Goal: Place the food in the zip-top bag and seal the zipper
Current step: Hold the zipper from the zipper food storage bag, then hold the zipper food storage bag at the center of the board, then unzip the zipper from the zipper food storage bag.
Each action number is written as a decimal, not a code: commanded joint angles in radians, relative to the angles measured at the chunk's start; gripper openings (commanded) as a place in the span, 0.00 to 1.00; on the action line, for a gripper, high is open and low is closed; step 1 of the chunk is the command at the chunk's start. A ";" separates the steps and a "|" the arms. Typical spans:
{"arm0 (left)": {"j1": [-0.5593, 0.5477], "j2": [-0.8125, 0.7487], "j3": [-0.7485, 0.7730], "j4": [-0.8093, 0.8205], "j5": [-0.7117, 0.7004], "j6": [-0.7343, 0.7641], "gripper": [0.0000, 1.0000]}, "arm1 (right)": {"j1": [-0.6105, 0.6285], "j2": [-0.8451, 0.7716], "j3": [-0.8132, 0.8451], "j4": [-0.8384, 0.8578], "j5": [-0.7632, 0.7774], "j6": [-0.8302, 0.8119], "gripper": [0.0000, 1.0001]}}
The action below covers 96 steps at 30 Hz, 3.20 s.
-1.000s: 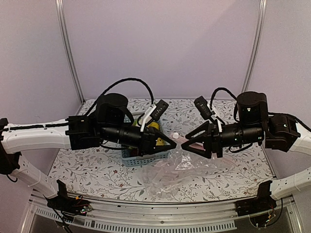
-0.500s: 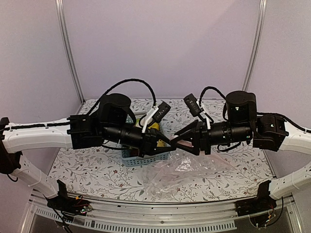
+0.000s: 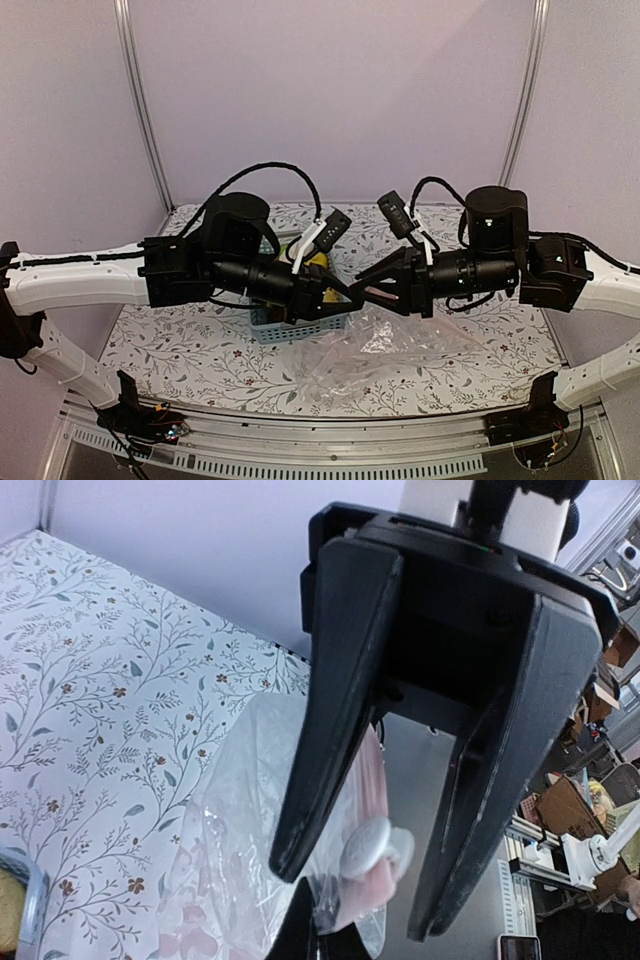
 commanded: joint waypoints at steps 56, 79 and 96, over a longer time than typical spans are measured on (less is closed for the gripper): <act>0.105 -0.140 -0.126 0.116 -0.087 -0.110 0.00 | -0.005 -0.099 -0.063 -0.026 0.065 0.027 0.00; 0.349 -0.291 -0.225 -0.008 -0.117 -0.127 0.00 | -0.005 -0.113 -0.059 -0.077 0.090 0.022 0.00; 0.548 -0.371 -0.231 -0.112 -0.097 -0.133 0.00 | -0.005 -0.137 -0.061 -0.128 0.128 0.022 0.00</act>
